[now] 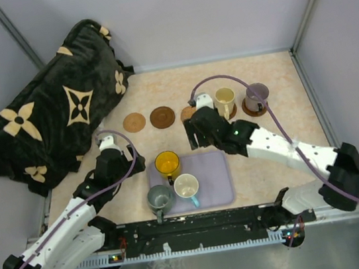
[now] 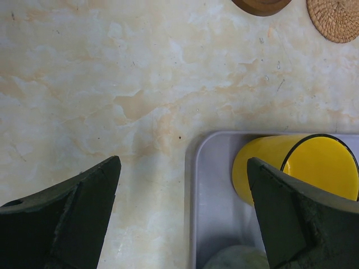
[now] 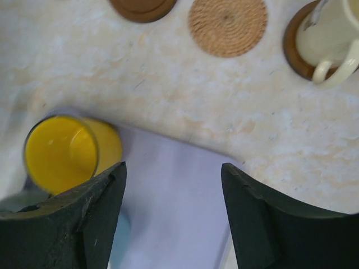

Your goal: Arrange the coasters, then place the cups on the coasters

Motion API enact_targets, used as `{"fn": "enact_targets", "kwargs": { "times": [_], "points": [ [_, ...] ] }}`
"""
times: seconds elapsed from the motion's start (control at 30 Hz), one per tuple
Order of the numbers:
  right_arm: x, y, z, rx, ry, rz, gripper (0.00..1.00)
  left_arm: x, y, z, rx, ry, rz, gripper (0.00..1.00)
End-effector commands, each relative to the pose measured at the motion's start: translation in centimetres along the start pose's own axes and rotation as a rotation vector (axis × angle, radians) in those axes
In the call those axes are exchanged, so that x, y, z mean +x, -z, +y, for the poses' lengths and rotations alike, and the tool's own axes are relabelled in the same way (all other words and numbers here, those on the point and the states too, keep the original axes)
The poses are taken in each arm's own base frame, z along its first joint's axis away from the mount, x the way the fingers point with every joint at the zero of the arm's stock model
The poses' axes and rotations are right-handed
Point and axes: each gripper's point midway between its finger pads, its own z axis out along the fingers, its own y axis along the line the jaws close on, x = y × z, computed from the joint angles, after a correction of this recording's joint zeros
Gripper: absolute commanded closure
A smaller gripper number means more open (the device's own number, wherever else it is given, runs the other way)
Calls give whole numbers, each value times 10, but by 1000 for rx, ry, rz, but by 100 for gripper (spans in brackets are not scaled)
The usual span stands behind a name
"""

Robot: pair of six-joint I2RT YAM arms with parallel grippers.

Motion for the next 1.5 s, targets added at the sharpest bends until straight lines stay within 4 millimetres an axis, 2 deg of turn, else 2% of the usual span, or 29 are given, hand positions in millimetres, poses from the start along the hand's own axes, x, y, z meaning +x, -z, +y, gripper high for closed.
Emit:
{"fn": "enact_targets", "kwargs": {
  "times": [0.0,0.2,0.4,0.53,0.77,1.17,1.47],
  "points": [
    [33,58,29,-137,0,44,31,-7,2,-3,9,-9,-17,0],
    [76,107,59,-250,-1,110,31,-7,3,-6,18,-10,-9,0],
    [119,121,74,-243,48,179,34,-8,4,-6,14,-14,-9,0],
    [142,120,91,-236,85,205,35,-6,4,-6,18,-11,-3,0],
    [167,118,112,-258,109,242,36,-5,5,-7,24,-10,1,0],
    [192,96,108,-148,141,285,39,4,6,-4,29,10,11,0],
    [195,84,108,-110,126,258,48,5,5,-3,27,4,17,0]
  ]
}}
